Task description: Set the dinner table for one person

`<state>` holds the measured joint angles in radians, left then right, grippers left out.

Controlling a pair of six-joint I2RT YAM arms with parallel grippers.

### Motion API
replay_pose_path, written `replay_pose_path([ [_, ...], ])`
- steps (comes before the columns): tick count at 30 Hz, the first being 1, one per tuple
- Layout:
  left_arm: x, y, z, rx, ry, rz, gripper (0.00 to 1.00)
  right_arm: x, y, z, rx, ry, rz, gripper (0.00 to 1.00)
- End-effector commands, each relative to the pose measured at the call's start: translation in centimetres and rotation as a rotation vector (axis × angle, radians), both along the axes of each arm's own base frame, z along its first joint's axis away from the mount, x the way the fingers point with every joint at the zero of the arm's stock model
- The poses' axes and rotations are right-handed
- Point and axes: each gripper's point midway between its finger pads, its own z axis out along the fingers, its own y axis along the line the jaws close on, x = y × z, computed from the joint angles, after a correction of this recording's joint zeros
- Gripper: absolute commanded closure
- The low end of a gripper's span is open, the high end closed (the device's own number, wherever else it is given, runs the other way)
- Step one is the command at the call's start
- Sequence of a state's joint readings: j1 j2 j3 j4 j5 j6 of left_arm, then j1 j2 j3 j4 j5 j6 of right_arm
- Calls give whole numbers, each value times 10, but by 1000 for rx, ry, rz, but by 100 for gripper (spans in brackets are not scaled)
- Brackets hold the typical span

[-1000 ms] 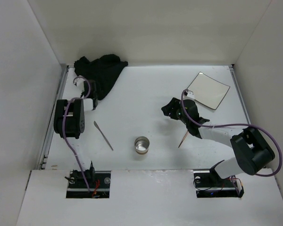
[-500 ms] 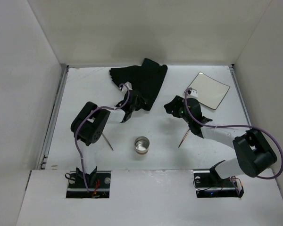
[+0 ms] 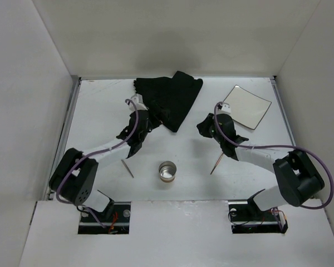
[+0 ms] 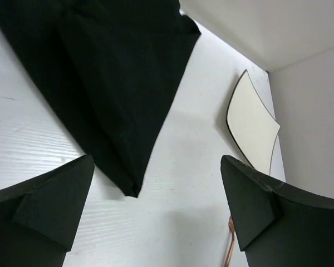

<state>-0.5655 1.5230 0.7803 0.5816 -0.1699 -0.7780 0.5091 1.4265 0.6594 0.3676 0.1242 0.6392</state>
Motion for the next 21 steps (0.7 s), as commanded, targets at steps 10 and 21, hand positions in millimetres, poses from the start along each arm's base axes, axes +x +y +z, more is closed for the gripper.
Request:
replay_pose_path([
  [10,-27,93,-12,84,-66,184,39,46,80,44,-248,-68,134,40],
  [21,-41,143,-51,16,-8,320,38,124,142,49,-682,-134,202,25],
])
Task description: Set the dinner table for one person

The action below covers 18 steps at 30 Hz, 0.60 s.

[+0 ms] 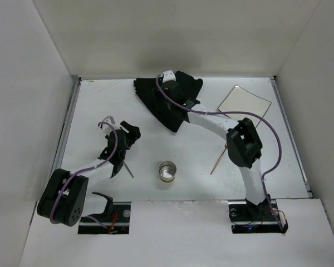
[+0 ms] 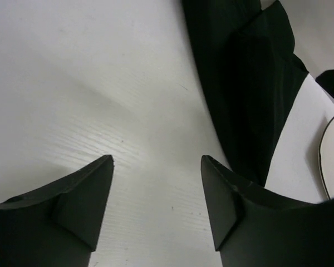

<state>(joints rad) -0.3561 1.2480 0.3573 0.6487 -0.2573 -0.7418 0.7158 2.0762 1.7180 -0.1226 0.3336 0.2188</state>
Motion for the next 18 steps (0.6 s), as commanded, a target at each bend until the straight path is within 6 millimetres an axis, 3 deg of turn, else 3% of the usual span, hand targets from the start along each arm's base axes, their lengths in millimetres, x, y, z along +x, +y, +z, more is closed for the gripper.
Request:
replay_pose_path([
  [1,7,5,11,-90,-78,40,36,11,1,1,-240,-40,16,23],
  [8,9,3,-9,-136,-27,31,33,32,41,-7,-398,-86,75,21],
  [14,9,2,-7,-134,-38,32,33,54,44,-24,-492,-111,9,26],
  [18,9,8,-8,-122,-37,52,33,63,46,-27,-503,-131,-6,41],
])
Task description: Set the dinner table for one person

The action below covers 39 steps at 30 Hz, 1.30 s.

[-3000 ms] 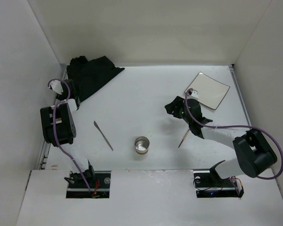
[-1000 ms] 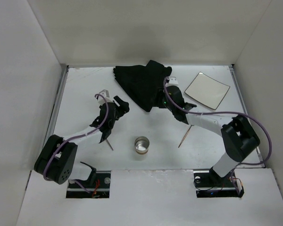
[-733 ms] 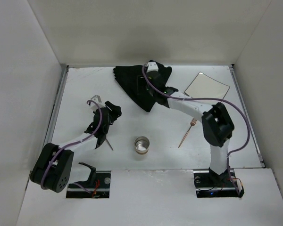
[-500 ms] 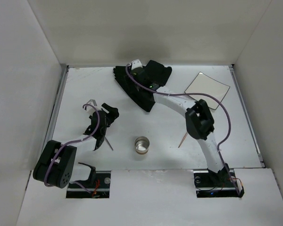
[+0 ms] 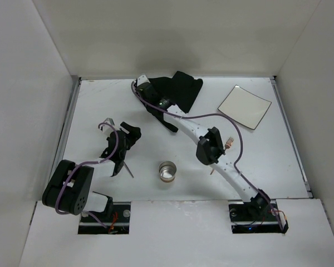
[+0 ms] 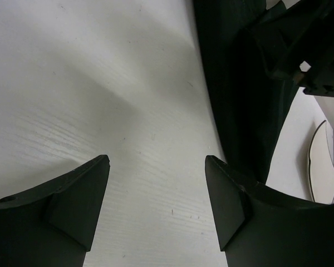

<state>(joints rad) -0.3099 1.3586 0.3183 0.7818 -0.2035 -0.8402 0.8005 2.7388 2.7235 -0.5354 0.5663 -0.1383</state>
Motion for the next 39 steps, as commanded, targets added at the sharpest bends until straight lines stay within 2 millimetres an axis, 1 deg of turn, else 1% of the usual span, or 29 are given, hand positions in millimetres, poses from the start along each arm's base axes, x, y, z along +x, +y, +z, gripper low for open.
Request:
replay_pose_path([
  [1,5,5,14,-14,-61,25,32,4,-17,19,-58,-43,-59,41],
  [2,6,4,15,-14,-64,25,32,5,-18,22,-57,-51,-68,41],
  [4,8,3,17,-12,-70,22,32,4,-18,21,-60,-51,-64,39],
  [6,7,2,16,-9,-68,20,32,4,-18,17,-66,-37,-56,38],
  [8,8,0,17,-9,-69,15,32,2,-21,8,-70,-6,-54,39],
  [10,9,0,16,-1,-67,14,32,0,-21,4,-42,22,-51,48],
  [12,9,0,13,4,-60,16,32,2,-18,10,26,30,-49,62],
  [14,9,1,15,6,-63,17,32,2,-19,25,102,30,-65,76],
  [16,10,0,17,19,-70,13,32,1,-22,50,183,20,-74,83],
  [17,11,0,16,24,-69,14,32,2,-23,60,211,15,-76,84],
  [18,11,-1,17,25,-71,11,32,3,-27,74,244,7,-83,86],
  [19,11,-2,18,26,-72,9,32,2,-32,92,284,-3,-96,87],
  [20,11,-2,19,28,-75,7,32,1,-37,101,300,-4,-106,87],
  [21,11,-3,21,33,-80,3,32,-2,-44,115,326,-4,-121,88],
  [24,13,-5,30,65,-92,5,33,-5,-59,137,374,4,-144,87],
  [26,13,-10,34,96,-96,-10,34,-7,-68,143,388,21,-151,87],
  [29,14,-21,39,137,-101,-28,38,-11,-90,135,366,81,-197,88],
  [31,15,-31,45,160,-103,-51,42,-10,-108,129,375,123,-232,89],
  [32,16,-38,46,171,-101,-68,43,-10,-113,125,390,157,-234,89],
  [34,17,-47,51,188,-102,-86,45,-13,-115,106,407,268,-210,89],
  [36,19,-57,56,208,-107,-106,46,-14,-115,92,423,333,-187,90],
  [37,20,-59,58,215,-108,-112,46,-15,-116,87,445,342,-172,90],
  [38,21,-60,61,222,-108,-116,46,-15,-119,86,479,335,-153,90],
  [39,22,-61,63,224,-111,-117,46,-17,-124,82,518,347,-143,90],
])
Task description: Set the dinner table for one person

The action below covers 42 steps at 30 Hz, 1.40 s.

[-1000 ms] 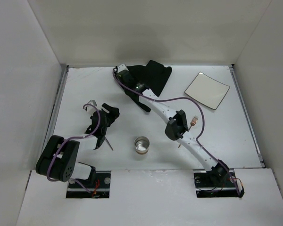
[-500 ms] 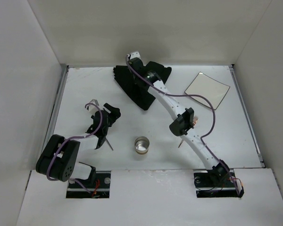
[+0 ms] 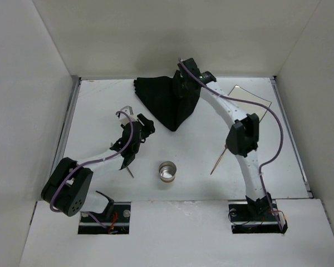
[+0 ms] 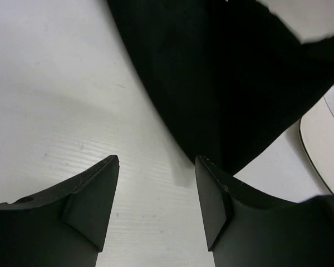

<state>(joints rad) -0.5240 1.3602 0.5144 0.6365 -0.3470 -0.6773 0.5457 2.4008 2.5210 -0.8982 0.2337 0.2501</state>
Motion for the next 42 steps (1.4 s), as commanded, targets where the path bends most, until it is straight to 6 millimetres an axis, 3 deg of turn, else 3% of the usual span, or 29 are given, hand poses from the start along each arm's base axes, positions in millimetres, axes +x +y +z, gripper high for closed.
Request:
replay_pose_path([
  [1,12,0,18,45,-38,19,46,-10,-3,20,223,-7,18,90],
  [5,23,-15,19,52,-27,-11,48,-24,-28,17,292,-27,-36,89],
  [12,38,-65,30,203,-19,-161,52,-43,-68,-1,490,-110,-244,87],
  [20,72,-127,10,376,32,-370,46,-65,-99,-13,617,-164,-357,87],
  [27,108,-146,-26,555,96,-447,40,-81,-112,-34,635,-140,-358,86],
  [32,134,-150,-31,650,67,-416,41,-91,-108,-45,671,-120,-330,86],
  [42,162,-167,-53,811,73,-471,46,-102,-106,-55,714,-103,-309,86],
])
